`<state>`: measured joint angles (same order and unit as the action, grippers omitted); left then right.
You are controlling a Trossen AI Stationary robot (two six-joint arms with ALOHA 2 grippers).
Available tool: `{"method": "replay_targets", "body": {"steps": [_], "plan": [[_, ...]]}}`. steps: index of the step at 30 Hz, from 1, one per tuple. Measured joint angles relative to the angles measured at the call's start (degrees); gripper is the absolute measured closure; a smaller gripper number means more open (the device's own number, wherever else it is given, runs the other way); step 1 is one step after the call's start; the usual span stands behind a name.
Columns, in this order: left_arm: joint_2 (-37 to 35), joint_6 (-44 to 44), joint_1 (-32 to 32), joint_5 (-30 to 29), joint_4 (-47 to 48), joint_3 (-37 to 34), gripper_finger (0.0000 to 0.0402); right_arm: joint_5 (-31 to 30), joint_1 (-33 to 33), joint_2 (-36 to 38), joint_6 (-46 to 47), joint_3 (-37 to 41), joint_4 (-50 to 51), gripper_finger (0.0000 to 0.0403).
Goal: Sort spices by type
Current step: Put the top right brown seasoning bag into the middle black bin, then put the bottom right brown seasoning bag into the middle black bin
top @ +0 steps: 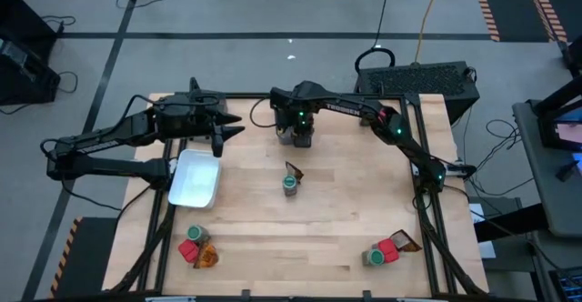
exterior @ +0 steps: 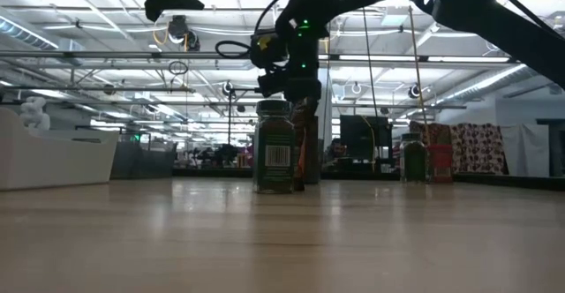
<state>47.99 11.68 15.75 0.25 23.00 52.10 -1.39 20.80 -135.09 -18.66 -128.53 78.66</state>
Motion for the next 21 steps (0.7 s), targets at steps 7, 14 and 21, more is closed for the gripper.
{"method": "replay_targets", "body": {"steps": [7, 14, 21], "plan": [[0.0, 0.0, 0.0, 0.0, 0.0, 0.0, 0.023, 0.0, -0.1, 0.2, -0.1, -0.3, 0.6, 0.0344], [0.0, 0.0, 0.0, 0.0, 0.0, 0.0, 0.023, -0.1, -0.2, 0.7, -0.5, -6.6, 3.3, 0.0313], [0.0, 0.0, -0.1, 0.3, 0.5, 0.0, 0.023, 0.0, -0.5, 6.4, -0.9, -6.3, 2.6, 0.0296]]}}
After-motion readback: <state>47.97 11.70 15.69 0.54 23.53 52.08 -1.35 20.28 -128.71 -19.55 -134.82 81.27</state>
